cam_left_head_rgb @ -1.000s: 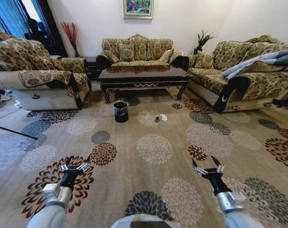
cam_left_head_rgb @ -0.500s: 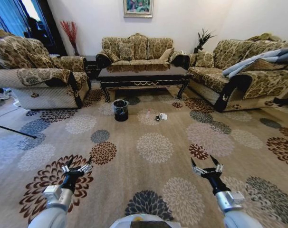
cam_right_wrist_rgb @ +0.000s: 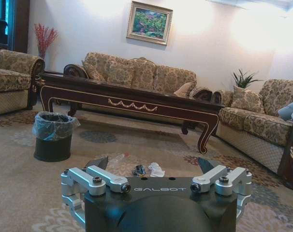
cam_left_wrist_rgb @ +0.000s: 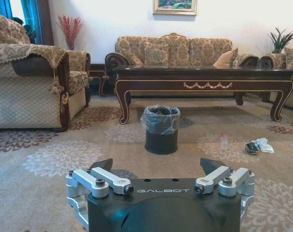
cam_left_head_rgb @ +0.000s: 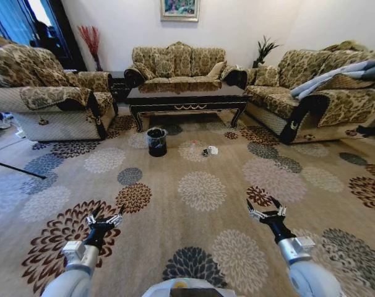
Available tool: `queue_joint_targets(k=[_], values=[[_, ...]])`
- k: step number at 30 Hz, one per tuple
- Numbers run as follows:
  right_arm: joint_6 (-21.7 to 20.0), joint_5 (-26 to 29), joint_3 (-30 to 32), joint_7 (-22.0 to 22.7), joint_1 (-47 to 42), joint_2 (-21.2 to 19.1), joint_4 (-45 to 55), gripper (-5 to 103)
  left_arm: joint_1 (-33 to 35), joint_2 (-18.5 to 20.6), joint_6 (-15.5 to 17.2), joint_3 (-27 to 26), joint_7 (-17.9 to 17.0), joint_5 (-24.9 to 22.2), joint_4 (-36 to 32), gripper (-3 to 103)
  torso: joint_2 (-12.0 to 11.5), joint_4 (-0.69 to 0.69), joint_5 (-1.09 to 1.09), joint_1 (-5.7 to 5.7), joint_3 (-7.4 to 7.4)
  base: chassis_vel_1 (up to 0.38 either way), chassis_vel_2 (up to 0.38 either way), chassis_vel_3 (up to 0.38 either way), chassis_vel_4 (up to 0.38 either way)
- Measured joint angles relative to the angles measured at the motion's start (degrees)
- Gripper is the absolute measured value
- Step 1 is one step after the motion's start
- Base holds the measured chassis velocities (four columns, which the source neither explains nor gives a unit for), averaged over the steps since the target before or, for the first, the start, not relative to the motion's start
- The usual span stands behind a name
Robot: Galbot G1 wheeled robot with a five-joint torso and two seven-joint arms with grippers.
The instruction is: Move to the front of the table and pick up the trash from the floor, then place it into the trash bin.
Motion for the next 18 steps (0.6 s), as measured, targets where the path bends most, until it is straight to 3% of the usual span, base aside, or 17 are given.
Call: queue_joint_targets(k=[18], values=[[0.1, -0.6, 0.4, -0.1, -0.8, 0.6, 0.2, 100, -0.2, 0.0, 0.1, -0.1, -0.2, -0.1, 0.1, 100, -4.0, -0.01, -0.01, -1.03, -3.02, 0.0, 0.0, 0.0, 0.0]])
